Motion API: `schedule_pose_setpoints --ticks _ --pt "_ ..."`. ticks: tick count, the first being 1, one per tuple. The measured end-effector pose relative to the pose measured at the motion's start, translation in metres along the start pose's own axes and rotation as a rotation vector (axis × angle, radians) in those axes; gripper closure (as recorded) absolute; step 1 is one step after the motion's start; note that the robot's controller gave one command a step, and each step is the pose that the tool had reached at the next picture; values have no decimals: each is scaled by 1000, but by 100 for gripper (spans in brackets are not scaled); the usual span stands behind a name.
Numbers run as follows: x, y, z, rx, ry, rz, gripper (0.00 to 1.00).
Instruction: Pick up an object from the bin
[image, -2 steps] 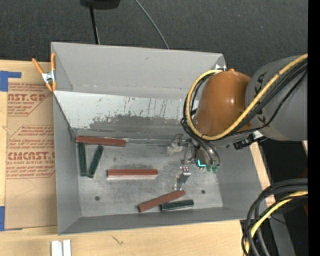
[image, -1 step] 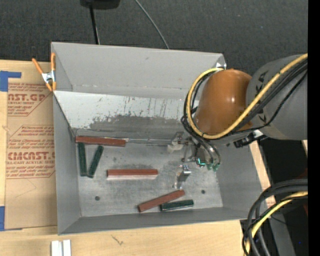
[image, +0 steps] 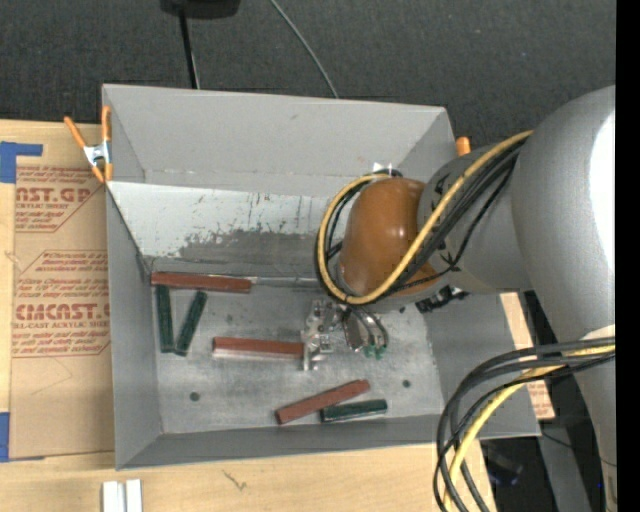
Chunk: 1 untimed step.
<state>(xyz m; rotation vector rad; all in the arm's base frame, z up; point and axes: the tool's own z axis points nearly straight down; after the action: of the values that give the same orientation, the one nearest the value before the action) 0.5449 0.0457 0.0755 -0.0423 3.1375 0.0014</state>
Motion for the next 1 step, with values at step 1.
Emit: schedule_pose_setpoints --ticks 1 --pt "0 0 0 0 0 0 100"
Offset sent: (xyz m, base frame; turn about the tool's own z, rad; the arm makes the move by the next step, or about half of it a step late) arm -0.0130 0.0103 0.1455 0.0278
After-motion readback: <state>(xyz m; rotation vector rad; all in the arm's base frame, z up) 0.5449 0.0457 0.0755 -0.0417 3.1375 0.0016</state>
